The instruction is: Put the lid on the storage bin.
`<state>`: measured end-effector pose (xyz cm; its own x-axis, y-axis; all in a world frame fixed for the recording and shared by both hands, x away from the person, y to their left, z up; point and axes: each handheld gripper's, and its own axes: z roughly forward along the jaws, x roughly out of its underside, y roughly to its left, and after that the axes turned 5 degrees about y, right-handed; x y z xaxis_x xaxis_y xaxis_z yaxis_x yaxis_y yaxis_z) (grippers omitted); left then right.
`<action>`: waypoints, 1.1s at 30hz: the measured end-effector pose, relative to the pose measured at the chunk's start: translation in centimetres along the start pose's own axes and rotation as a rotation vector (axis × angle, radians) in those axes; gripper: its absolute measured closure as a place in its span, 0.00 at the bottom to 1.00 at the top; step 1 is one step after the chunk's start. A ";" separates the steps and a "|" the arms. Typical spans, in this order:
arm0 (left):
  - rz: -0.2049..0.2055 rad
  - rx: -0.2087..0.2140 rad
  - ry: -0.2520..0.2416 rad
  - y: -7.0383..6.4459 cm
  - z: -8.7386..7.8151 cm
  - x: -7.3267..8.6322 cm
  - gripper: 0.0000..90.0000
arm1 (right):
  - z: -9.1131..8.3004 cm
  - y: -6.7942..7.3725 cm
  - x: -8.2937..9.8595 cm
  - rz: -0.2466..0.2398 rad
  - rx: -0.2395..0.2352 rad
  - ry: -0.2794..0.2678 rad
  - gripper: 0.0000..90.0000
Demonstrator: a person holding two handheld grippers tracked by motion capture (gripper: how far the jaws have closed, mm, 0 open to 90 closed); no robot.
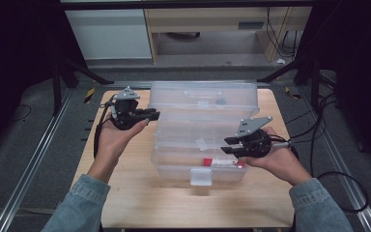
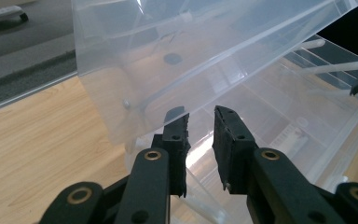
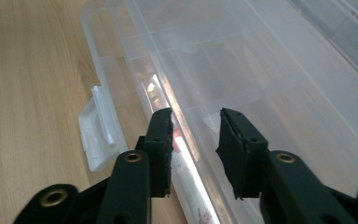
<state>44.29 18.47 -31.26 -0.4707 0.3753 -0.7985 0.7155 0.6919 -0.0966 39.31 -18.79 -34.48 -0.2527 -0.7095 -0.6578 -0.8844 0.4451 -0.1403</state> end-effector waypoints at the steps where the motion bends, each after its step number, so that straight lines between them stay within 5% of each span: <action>1: 0.000 0.000 0.000 0.0 0.0 0.0 0.82 | 0.0 0.0 0.0 0.000 0.000 0.000 0.70; 4: 0.005 0.005 0.003 -0.2 -0.1 0.4 0.82 | -0.8 -0.1 0.7 0.059 0.027 -0.041 0.55; 11: 0.010 0.004 -0.002 -0.3 -0.3 1.1 0.82 | -2.4 -0.3 2.2 0.121 0.079 -0.071 0.43; 33: 0.076 0.009 0.037 -1.1 -0.5 3.2 0.88 | -4.8 -1.7 5.6 0.215 0.160 -0.097 0.51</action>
<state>41.73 19.29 -33.42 -0.4334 0.4489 -0.7814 0.7543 0.6551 -0.0420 37.51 -26.11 -34.41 -0.3824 -0.5367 -0.7521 -0.7391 0.6662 -0.0996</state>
